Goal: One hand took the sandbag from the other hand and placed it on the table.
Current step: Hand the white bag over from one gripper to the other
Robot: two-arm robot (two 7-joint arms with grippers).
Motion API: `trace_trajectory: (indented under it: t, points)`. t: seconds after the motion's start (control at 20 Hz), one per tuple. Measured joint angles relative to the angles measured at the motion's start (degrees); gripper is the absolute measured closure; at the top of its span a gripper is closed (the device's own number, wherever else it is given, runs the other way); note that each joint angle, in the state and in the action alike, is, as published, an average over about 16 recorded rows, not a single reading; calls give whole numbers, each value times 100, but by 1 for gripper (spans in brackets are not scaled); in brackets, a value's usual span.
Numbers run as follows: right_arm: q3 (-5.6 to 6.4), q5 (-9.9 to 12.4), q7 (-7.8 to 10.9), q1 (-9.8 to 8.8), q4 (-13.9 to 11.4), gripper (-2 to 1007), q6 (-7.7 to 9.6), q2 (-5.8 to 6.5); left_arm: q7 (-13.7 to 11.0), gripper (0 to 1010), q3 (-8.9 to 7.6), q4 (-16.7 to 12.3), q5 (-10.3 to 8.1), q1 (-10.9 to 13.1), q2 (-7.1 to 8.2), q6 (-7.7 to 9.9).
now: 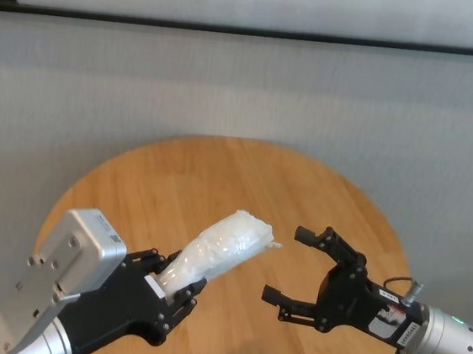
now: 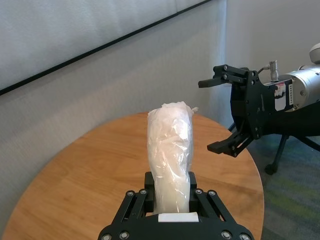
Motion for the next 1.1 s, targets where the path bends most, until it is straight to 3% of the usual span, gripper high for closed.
trace_trajectory:
  t: [0.2,0.7,0.85,1.1]
  points:
    - [28,-114,-29,8,26,4,-44,-58,0,627,0,0,0,0,0,0]
    - [-93,-84,-20,2,-76,5,60,-66,0,627,-1,0,0,0,0,0]
    - [-122,-57,24,-15,-146,5,240,-82,0,627,0,0,0,0,0,0]
    - [-166,182,223,-88,-377,5,829,-24,0,627,0,0,0,0,0,0]
